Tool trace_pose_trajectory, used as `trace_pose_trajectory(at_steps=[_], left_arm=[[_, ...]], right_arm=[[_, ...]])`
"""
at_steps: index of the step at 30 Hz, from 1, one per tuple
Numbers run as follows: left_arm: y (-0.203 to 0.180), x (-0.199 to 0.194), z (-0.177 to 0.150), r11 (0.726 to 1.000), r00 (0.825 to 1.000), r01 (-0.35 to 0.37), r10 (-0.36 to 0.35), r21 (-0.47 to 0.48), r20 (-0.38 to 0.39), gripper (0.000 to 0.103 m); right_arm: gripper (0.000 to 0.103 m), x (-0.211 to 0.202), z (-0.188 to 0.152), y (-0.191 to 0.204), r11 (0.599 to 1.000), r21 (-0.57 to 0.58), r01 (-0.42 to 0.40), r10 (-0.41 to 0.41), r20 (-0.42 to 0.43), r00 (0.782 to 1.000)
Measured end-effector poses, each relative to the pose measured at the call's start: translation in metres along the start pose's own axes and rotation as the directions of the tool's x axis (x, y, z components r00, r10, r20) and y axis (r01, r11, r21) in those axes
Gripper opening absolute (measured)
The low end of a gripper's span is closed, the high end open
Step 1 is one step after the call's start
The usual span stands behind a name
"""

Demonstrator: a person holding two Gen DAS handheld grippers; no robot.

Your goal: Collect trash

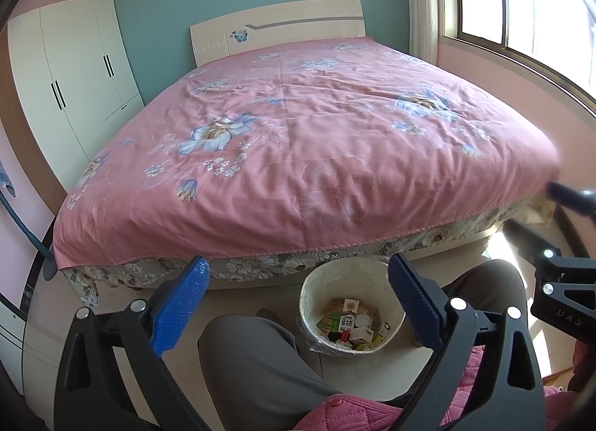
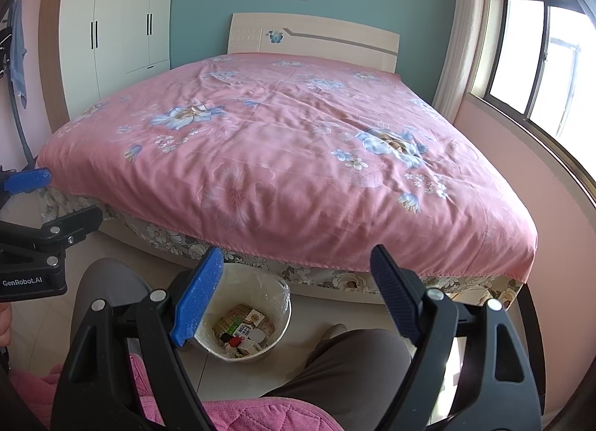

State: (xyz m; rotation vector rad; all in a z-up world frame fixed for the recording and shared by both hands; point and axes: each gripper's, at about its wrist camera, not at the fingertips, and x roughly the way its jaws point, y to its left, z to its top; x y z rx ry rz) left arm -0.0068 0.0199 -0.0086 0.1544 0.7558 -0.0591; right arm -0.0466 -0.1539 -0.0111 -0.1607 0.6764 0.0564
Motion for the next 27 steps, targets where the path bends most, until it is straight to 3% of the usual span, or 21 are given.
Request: trace_pose_trajectory(at_steps=[19, 27], left_arm=[[-0.0035, 0.0017, 0.001, 0.999, 1.0, 0.028, -0.028, 0.035, 0.004, 0.098], [0.0006, 0.0046, 0.001, 1.0, 1.0, 0.006, -0.006, 0.025, -0.017, 0.098]], right_arm=[[0.08, 0.0023, -0.0052, 0.0019, 1.0, 0.006, -0.011, 0.011, -0.01, 1.0], [0.08, 0.0022, -0.0044, 0.0008, 1.0, 0.005, -0.01, 0.01, -0.01, 1.0]])
